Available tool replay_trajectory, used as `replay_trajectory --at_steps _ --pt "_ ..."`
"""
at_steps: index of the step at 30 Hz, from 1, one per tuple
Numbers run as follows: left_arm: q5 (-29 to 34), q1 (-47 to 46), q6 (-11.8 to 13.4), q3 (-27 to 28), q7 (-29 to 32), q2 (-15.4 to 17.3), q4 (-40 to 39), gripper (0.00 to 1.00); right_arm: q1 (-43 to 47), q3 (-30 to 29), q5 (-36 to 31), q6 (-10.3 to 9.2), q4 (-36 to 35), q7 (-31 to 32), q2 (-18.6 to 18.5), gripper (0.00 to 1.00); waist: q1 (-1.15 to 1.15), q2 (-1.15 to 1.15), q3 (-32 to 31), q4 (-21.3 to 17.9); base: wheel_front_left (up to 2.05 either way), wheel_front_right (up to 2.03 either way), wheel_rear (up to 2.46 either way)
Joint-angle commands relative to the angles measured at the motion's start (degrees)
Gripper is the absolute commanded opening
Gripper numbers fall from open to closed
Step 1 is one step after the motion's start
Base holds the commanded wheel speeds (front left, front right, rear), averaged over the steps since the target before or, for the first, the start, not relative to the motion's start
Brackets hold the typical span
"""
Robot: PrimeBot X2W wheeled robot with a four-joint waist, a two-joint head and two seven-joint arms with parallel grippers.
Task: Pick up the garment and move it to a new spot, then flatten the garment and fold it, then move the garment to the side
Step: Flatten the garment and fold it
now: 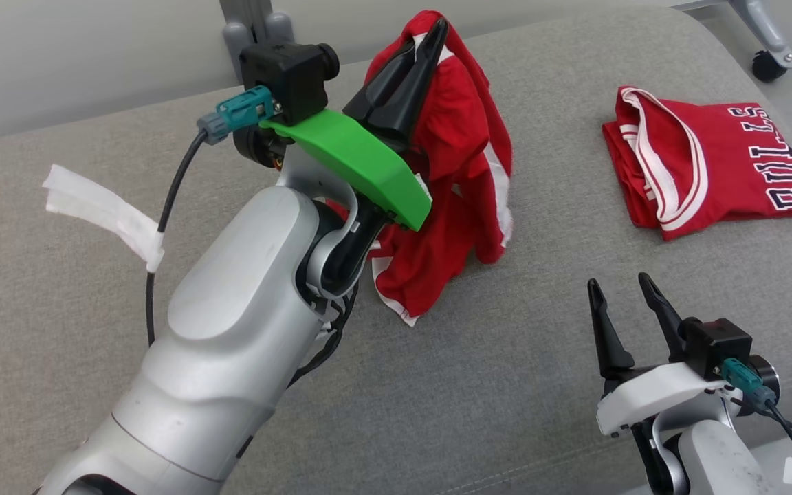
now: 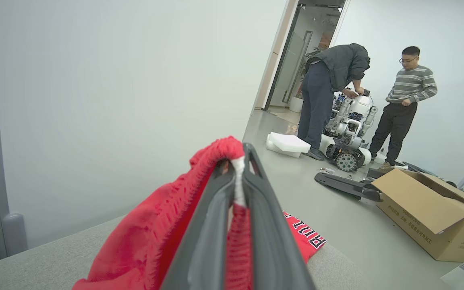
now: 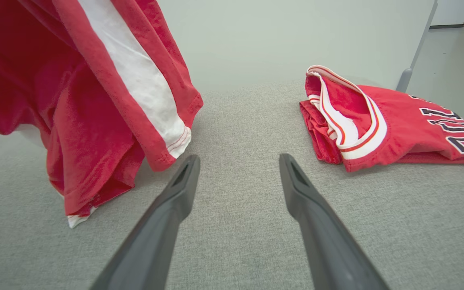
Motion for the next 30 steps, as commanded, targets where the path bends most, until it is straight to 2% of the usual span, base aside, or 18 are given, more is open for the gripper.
replay_trajectory --at_steps 1,4,13,20,21,22,23,30 --pt "-1.0 1.3 0.2 -0.1 -0.8 0.3 0.0 0.0 0.7 -0.4 -0.2 -0.06 -0.3 0.0 -0.2 1.0 0.0 0.0 0.1 1.6 0.0 0.0 0.0" --pt "-2.0 4.9 1.0 0.2 -0.5 1.6 0.7 0.0 1.2 -0.9 -0.3 -0.06 -0.5 0.2 -0.3 1.0 0.0 0.0 0.2 3.5 0.0 0.0 0.0" --pt "-4.9 22.5 5.0 -1.2 5.8 11.8 -1.2 0.0 0.9 -0.8 -0.7 -0.07 -2.0 1.1 -0.7 1.0 0.0 0.0 0.4 9.0 0.0 0.0 0.0" --pt "-5.0 28.9 6.8 -1.1 5.2 15.0 -2.1 0.0 0.7 -0.4 -0.7 -0.07 -2.4 1.5 -0.7 1.0 0.0 0.0 0.7 10.5 0.0 0.0 0.0" --pt "-4.5 29.2 7.0 -1.1 4.6 15.2 -1.6 0.16 0.5 -0.2 -0.6 -0.07 -2.4 1.6 -0.7 1.0 0.0 0.0 0.7 10.5 0.0 0.0 0.0" --pt "-4.0 29.4 6.8 -1.3 4.1 15.3 -1.3 0.52 0.5 -0.1 -0.6 -0.07 -2.4 1.5 -0.7 1.0 0.0 0.0 0.7 10.4 0.0 0.0 0.0" --pt "-3.7 29.5 6.5 -1.5 3.3 15.4 -0.8 1.0 0.4 0.0 -0.5 -0.07 -2.3 1.5 -0.7 1.0 0.0 0.0 0.6 10.3 0.0 0.0 0.0" --pt "-1.5 31.1 7.1 0.3 -6.0 15.3 3.5 1.0 1.0 0.1 -0.3 -0.06 -2.2 1.7 -1.2 1.0 0.0 0.0 -1.1 9.0 0.0 0.0 0.0"
